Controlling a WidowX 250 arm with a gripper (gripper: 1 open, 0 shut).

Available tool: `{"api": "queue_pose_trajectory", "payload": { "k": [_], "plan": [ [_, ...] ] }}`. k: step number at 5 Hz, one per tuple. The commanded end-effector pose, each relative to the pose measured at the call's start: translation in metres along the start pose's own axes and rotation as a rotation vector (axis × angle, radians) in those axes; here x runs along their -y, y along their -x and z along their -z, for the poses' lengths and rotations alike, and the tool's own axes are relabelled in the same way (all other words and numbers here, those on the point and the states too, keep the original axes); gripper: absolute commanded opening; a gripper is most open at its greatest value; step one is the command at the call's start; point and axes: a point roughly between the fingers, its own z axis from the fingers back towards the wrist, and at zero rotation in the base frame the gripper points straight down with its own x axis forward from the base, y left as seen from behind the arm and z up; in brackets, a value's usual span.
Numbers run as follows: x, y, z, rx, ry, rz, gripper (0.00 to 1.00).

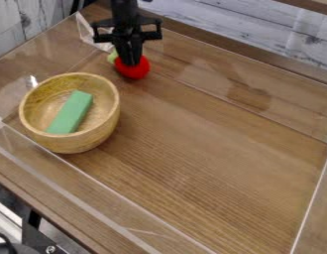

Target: Move the red fruit to the right side of the table

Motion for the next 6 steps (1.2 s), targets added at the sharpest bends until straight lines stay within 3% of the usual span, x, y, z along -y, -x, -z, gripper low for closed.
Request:
{"api": "queue_pose_trajectory", "payload": {
  "k": [1,2,3,4,6],
  "plan": [
    [0.021,0.004,-0.053,0.092,0.058,0.051,0.0],
    [0.044,0.017,-0.067,0.074,0.1,0.119,0.0],
    [0.071,0.032,-0.07,0.053,0.123,0.195,0.0],
    [0.1,0.046,-0.06,0.033,0.129,0.265,0.0],
    [0.108,0.051,-0.044,0.03,0.122,0.275,0.0]
  ]
}}
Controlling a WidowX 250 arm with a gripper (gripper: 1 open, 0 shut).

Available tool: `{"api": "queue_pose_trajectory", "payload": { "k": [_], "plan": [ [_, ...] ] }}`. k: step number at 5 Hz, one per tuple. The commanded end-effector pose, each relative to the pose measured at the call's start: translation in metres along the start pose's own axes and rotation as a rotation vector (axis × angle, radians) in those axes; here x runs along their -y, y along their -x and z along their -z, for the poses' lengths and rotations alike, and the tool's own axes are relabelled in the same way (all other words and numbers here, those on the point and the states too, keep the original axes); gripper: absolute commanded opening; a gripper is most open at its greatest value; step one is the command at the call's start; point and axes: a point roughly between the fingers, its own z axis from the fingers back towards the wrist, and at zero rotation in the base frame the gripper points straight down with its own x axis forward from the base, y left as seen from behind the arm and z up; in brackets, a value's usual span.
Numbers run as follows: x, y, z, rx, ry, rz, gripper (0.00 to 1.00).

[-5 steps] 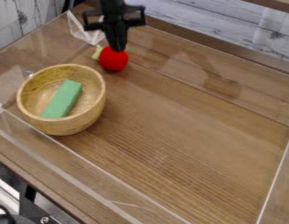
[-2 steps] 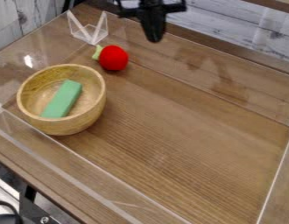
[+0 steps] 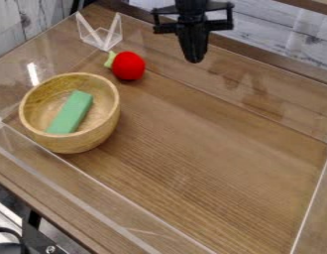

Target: Move the red fruit to the right side of the table

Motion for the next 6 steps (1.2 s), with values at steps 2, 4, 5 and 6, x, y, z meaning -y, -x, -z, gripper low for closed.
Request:
{"api": "queue_pose_trajectory", "payload": {
  "k": [2,4,5,6],
  "plan": [
    [0.006,0.004,-0.013,0.067,-0.002,0.018,0.0],
    [-0.012,0.005,-0.015,0.078,-0.004,0.018,0.0],
    [-0.02,0.004,-0.016,0.084,-0.004,0.021,0.0],
    [-0.025,0.004,-0.017,0.09,-0.006,0.03,0.0]
  ]
}}
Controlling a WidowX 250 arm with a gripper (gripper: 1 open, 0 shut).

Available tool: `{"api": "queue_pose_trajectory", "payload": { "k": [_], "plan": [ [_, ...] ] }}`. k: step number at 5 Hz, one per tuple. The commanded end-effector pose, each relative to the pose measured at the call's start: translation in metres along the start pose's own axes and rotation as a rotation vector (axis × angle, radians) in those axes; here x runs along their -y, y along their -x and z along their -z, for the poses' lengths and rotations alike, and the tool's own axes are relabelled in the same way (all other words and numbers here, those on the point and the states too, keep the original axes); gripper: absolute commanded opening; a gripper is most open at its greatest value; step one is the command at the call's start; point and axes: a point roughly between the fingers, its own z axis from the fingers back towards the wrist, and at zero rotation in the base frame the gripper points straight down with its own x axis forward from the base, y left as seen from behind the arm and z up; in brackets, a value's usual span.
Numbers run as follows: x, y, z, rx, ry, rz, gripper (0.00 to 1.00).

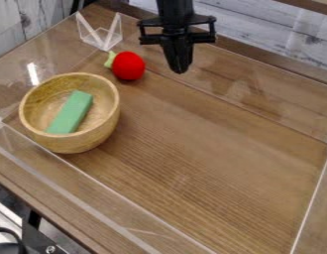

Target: Move the red fruit to the right side of the table

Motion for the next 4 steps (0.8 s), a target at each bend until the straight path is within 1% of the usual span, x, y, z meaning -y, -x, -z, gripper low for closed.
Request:
{"api": "queue_pose_trajectory", "payload": {
  "k": [1,2,3,4],
  "plan": [
    [-0.006,-0.005,-0.025,0.086,-0.002,0.01,0.0],
    [-0.001,-0.003,-0.022,0.086,-0.003,0.024,0.0],
    [0.022,0.005,-0.015,0.075,0.005,0.075,0.0],
    [0.037,0.01,-0.009,0.069,0.01,0.113,0.0]
  ]
}}
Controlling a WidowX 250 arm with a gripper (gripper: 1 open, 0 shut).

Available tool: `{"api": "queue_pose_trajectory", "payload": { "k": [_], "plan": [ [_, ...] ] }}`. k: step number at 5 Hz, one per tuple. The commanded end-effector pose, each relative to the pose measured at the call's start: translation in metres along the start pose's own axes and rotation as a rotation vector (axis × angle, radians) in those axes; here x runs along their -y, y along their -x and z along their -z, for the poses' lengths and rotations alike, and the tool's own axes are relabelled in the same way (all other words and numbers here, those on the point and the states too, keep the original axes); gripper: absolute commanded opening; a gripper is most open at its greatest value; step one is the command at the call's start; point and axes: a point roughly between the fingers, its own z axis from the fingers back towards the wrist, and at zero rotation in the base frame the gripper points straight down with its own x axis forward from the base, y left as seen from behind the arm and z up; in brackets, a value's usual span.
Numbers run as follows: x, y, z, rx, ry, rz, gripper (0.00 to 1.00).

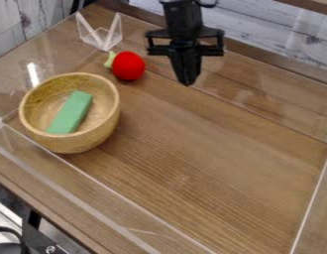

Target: Move the red fruit to the right side of the table

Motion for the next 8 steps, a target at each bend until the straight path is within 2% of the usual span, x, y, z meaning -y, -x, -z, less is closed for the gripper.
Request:
{"api": "queue_pose_trajectory", "payload": {
  "k": [1,2,3,4,6,8],
  "plan": [
    [0.004,-0.003,-0.024,0.079,0.002,0.036,0.0],
    [-0.002,-0.004,-0.024,0.084,0.0,0.037,0.0],
    [-0.018,-0.008,-0.028,0.109,0.001,-0.053,1.0],
    [-0.034,-0.013,-0.032,0.137,0.001,-0.144,1.0],
    [-0.079,-0.029,-0.047,0.242,0.0,-0.408,1.0],
    [-0.112,-0.042,-0.042,0.291,-0.017,-0.553,1.0]
  ]
}}
